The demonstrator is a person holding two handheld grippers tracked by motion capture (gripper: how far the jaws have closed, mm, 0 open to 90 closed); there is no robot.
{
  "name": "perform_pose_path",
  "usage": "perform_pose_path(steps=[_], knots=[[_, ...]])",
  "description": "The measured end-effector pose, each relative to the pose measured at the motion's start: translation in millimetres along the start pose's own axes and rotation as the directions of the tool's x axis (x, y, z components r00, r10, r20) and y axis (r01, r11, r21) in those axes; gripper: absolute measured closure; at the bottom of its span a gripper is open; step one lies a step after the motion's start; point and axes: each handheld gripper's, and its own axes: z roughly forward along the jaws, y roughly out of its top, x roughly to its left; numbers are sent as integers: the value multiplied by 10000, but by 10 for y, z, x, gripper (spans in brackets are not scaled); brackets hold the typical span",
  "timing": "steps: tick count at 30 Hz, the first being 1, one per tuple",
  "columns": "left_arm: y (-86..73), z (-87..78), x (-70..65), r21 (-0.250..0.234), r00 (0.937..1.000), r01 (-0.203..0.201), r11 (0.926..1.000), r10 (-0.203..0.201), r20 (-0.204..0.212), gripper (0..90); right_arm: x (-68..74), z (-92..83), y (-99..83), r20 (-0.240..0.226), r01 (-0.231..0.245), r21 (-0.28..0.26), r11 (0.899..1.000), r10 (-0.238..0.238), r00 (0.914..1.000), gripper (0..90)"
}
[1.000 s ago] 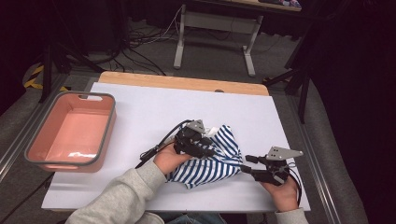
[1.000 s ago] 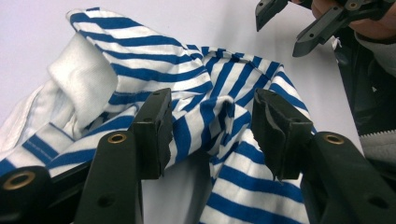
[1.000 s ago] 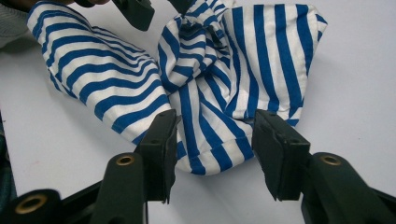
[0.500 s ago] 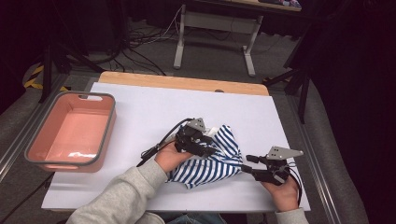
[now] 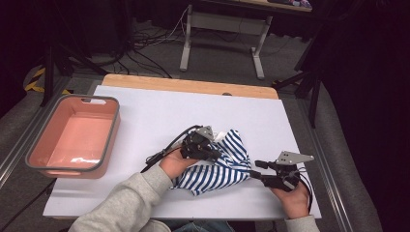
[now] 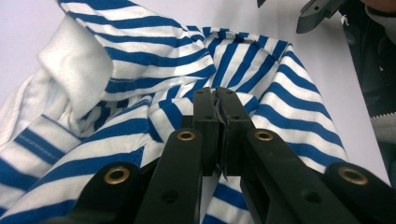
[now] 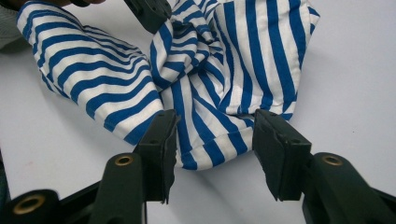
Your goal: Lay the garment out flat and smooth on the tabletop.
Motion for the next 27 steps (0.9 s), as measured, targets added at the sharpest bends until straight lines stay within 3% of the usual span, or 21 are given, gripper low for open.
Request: perform_pose_path(steps=[10,13,16,19,24,27], knots=[[-23,-195,17,-126,9995,158,9998,-161,-277,879,120,150,109,-962,447,-268,9986,-471,9942,525],[-37,-243,26,-137,9991,183,9997,-188,-390,879,170,262,151,-1429,793,73,9968,-775,9867,711],[-73,-316,56,-230,9978,336,9992,-348,-560,880,250,318,195,-1454,1445,227,9892,-1398,9795,857],[-125,-432,97,-299,9954,494,9983,-516,-806,880,269,304,226,-1290,1729,247,9846,-1683,9773,868],[-234,-636,152,-503,9896,752,9959,-807,-1192,881,228,235,221,-981,1775,110,9841,-1755,9796,869],[-371,-837,210,-737,9811,1077,9914,-1180,-1531,881,207,219,218,-869,1756,54,9844,-1745,9808,870]])
